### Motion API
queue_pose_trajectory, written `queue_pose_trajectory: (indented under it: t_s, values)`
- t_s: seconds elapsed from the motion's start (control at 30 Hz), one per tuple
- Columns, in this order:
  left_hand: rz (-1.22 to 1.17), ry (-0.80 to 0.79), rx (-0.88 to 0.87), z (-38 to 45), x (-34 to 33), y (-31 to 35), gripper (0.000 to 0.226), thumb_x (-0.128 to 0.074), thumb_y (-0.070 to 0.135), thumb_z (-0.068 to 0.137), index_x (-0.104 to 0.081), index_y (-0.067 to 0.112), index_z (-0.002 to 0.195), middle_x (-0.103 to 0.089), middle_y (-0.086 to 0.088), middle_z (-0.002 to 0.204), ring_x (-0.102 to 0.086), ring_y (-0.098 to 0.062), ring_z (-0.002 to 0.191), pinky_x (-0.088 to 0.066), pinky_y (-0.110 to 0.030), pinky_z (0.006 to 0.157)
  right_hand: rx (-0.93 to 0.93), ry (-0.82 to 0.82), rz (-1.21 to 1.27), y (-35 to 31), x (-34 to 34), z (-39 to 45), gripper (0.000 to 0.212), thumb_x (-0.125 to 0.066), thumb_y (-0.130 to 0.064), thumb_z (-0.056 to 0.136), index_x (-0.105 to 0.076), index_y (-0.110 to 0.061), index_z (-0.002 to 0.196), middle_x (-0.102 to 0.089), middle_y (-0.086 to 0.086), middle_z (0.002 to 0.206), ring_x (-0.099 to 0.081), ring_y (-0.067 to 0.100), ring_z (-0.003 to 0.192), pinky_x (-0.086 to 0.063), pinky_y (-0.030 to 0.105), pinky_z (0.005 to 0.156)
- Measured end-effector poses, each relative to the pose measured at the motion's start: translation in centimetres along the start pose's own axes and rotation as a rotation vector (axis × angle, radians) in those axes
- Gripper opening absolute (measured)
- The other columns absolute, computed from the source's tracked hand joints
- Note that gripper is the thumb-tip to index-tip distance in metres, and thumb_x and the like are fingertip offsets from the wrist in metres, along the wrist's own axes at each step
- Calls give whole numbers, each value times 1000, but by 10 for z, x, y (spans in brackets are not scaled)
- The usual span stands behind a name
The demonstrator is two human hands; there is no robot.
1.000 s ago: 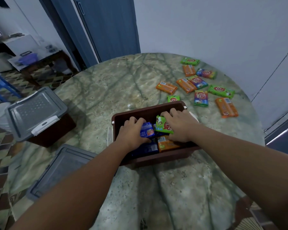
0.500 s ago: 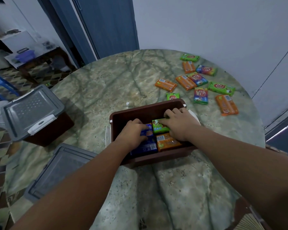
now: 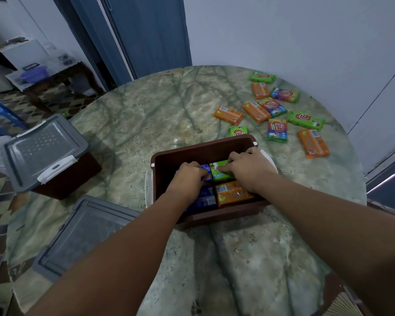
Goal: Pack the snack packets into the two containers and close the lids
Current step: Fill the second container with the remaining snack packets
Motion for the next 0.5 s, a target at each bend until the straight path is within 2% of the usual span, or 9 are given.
queue_pose_trajectory:
  t_s: [0.1, 0.2, 0.23, 0.33, 0.4, 0.5]
  values:
    - [1, -15, 6, 0, -1, 0, 38, -67, 27, 96, -66, 21, 133, -56, -5, 136, -49, -27, 118, -47, -40, 101, 5, 14, 7, 0, -4, 1, 69, -57, -18, 95, -34, -52, 151, -51, 1, 134, -57, 25, 112, -36, 42, 105]
    - [-15, -32, 16, -4, 5, -2, 46, -70, 34, 92, -61, 23, 136, -54, -5, 133, -49, -24, 118, -48, -43, 101, -36, 74, 112, 3, -7, 4, 58, -62, -23, 93, -46, -51, 141, -52, -1, 127, -53, 25, 112, -41, 44, 102]
    - [9, 21, 20, -6, 11, -3, 46, -69, 34, 92, -60, 23, 136, -54, -5, 129, -48, -24, 116, -48, -42, 98, -62, 127, 187, 5, -6, 3, 54, -64, -23, 92, -50, -49, 137, -51, -3, 124, -51, 25, 111, -43, 44, 100]
    - [174, 324, 45, -15, 41, -9, 43, -70, 31, 90, -57, 22, 130, -54, -5, 119, -47, -24, 108, -47, -39, 91, -169, 319, 392, 15, 5, -3, 53, -66, -11, 89, -54, -35, 135, -44, 1, 120, -41, 25, 114, -42, 43, 99]
    - [233, 445, 102, -16, 55, -16, 48, -74, 33, 85, -54, 21, 127, -52, -5, 118, -45, -24, 106, -45, -37, 90, -288, 414, 441, 23, 11, -9, 57, -66, -9, 88, -50, -33, 137, -40, 6, 124, -37, 27, 117, -37, 43, 104]
    - [255, 388, 216, -11, 62, -27, 55, -77, 37, 83, -52, 22, 130, -49, -8, 125, -44, -28, 113, -43, -41, 94, -385, 362, 487, 29, 7, -11, 68, -62, -11, 92, -42, -39, 150, -31, 13, 149, -30, 34, 135, -33, 50, 114]
Point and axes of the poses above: each hand's wrist, its own z-axis towards the middle knuckle, its own x-axis out of the back of the hand, y = z × x, the point moved 4 cm from there along z, towards the middle knuckle
